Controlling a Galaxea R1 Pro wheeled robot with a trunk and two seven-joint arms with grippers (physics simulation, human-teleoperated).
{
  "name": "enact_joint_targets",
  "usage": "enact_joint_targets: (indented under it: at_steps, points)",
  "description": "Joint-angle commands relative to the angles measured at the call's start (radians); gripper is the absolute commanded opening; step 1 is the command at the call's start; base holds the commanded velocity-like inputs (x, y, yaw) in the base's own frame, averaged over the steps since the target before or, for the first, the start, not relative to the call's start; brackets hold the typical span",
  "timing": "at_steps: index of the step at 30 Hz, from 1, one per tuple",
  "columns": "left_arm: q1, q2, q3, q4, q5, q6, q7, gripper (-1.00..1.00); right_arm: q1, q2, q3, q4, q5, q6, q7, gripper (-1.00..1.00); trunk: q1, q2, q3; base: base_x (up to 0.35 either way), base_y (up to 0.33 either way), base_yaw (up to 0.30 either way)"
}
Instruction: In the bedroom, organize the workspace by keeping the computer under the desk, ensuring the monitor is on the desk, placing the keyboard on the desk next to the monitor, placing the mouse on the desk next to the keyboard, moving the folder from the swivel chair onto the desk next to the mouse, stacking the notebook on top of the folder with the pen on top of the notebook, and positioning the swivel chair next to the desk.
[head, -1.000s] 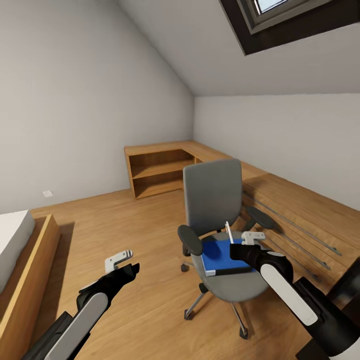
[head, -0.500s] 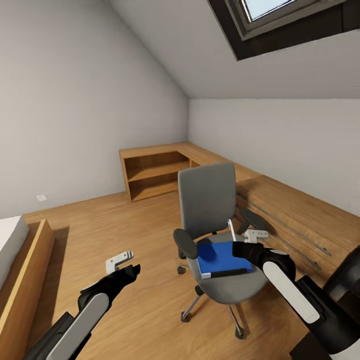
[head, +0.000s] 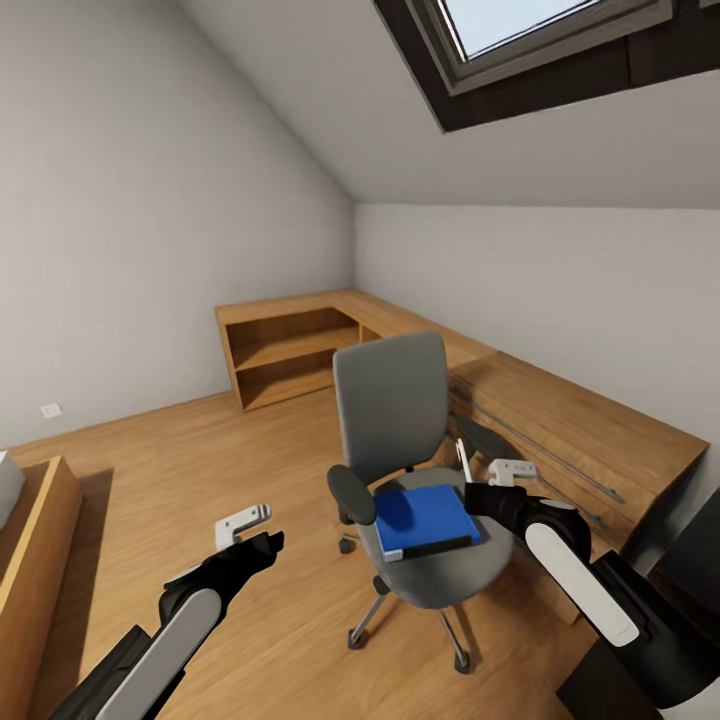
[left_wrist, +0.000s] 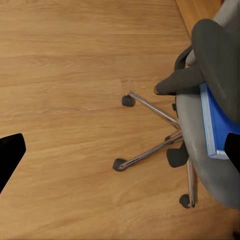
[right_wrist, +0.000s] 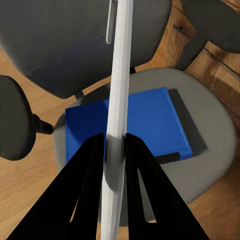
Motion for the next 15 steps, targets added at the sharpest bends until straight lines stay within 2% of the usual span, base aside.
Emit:
enact_joint_targets:
  at_steps: [1,4,7,8,15]
  points:
    - [-0.001,0.001,-0.002,-0.001,0.005,0.002,0.007,1.00,-0.001,-0.001,0.002,-0.001,-0.011,-0.001,-0.010,-1.00,-0.004,0.007,0.002,0.000,0.000,0.000]
    - [-0.001,0.000,-0.003,-0.001,0.006,0.002,0.007,1.00,-0.001,-0.002,0.002,-0.001,-0.011,-0.001,-0.010,-1.00,-0.015,0.028,0.012,0.000,0.000,0.000]
    - [-0.001,0.000,-0.053,0.013,0.005,0.002,0.012,1.00,-0.001,-0.002,0.002,0.000,-0.010,-0.001,-0.009,-1.00,-0.027,0.049,0.021,0.000,0.000,-0.006]
    - [-0.001,0.000,-0.066,0.015,0.003,0.002,0.013,1.00,-0.001,-0.003,0.002,0.000,-0.010,-0.001,-0.009,-1.00,-0.027,0.049,0.021,0.000,0.000,-0.149]
    - [-0.001,0.000,-0.074,0.017,0.001,0.001,0.014,1.00,-0.001,-0.004,-0.005,0.002,-0.011,-0.002,-0.009,-1.00,-0.027,0.049,0.022,0.000,0.000,-0.217]
